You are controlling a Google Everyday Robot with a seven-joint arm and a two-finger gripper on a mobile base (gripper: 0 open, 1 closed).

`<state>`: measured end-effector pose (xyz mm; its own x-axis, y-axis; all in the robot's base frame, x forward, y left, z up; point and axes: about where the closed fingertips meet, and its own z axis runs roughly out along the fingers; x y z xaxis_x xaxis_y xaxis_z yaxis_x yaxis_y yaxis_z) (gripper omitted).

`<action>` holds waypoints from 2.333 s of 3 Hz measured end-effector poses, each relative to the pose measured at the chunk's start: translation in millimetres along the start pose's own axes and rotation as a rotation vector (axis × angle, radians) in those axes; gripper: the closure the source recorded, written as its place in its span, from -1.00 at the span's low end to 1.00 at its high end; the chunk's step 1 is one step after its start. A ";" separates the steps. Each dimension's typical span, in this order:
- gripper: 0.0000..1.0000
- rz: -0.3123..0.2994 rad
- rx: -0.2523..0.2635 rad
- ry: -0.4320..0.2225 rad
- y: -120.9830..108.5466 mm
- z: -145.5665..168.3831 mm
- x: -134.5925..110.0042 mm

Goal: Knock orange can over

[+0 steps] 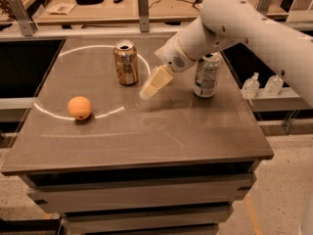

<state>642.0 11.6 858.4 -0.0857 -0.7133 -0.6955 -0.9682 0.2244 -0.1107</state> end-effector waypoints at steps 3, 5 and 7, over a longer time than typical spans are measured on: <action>-1.00 0.099 0.015 -0.092 -3.0 37.1 -16.2; -1.00 0.148 0.038 -0.264 -9.2 43.2 -30.6; -1.00 0.109 0.032 -0.297 -11.8 43.6 -44.3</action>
Offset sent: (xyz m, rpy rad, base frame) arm 0.0137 0.0344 -0.0189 0.0818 0.0456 -0.0776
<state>667.4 69.5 859.5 -0.1115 -0.4597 -0.8810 -0.9489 0.3126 -0.0430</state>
